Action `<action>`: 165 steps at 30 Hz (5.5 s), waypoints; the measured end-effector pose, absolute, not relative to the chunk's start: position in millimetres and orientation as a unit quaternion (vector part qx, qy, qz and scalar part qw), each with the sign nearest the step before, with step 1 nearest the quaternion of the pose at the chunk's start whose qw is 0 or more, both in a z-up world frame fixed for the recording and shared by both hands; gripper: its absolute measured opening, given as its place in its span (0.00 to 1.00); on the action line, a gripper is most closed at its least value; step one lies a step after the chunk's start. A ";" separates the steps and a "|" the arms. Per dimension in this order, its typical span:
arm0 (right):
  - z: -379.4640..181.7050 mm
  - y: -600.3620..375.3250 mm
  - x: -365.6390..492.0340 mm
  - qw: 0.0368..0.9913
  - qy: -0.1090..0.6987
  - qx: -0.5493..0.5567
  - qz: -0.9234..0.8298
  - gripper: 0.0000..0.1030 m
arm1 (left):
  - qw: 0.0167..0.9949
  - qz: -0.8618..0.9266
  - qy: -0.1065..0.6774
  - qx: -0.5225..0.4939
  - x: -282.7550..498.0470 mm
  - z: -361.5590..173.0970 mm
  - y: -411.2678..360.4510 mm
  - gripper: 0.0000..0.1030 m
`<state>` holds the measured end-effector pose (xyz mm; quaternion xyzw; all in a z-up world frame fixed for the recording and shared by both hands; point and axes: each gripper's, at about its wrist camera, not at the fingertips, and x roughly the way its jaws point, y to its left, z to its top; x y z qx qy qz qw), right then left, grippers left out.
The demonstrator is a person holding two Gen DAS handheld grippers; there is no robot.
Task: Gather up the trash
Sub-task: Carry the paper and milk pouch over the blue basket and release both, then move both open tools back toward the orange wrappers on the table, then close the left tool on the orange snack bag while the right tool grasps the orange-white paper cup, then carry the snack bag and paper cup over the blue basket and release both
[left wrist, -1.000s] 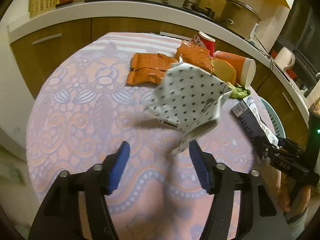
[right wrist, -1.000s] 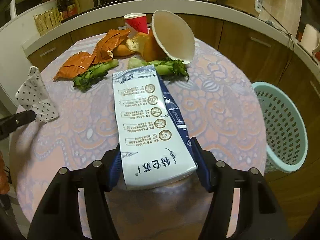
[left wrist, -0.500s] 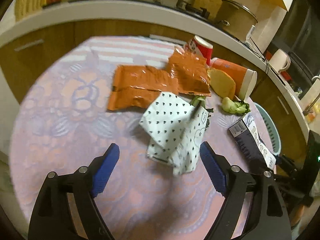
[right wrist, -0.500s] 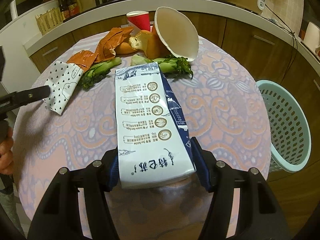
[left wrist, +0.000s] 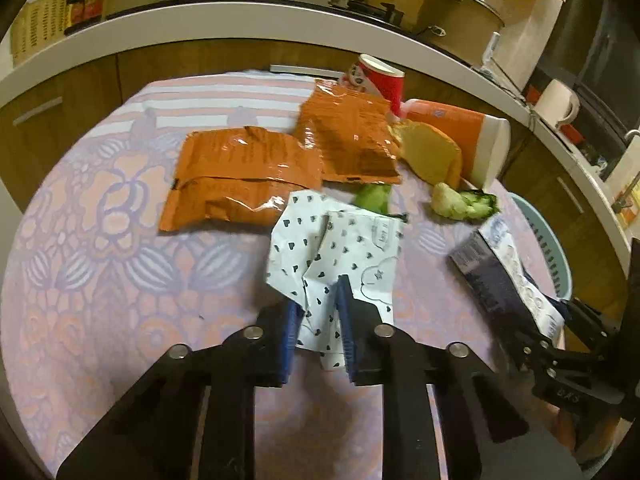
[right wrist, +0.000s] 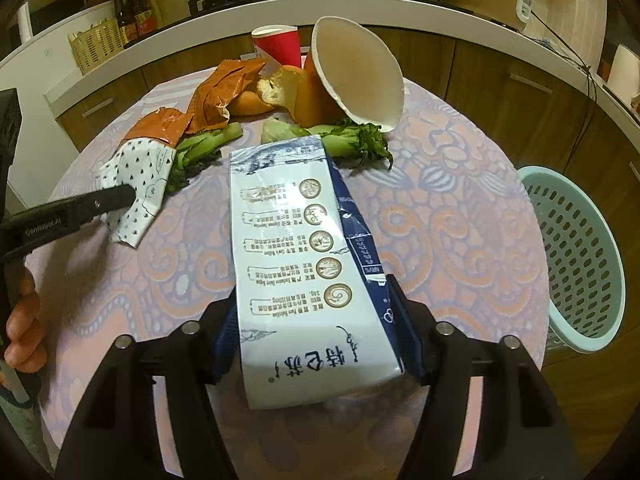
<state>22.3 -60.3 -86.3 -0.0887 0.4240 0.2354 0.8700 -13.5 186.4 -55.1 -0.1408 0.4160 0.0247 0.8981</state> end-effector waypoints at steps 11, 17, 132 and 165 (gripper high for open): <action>-53.3 -86.1 12.3 0.895 0.379 -0.075 0.221 0.55 | 0.916 -0.006 0.374 -0.145 -34.6 -18.5 158.2 0.04; -27.5 -120.5 19.2 0.912 0.354 -0.052 0.198 0.55 | 0.928 -0.042 0.348 -0.128 -25.3 13.7 124.5 0.04; -30.2 -21.1 150.2 0.900 0.341 -0.076 0.260 0.82 | 0.907 0.017 0.387 -0.168 113.7 -43.3 189.1 0.74; -13.0 -48.6 154.1 0.911 0.322 -0.052 0.253 0.37 | 0.924 -0.024 0.316 -0.213 81.9 -14.0 197.0 0.34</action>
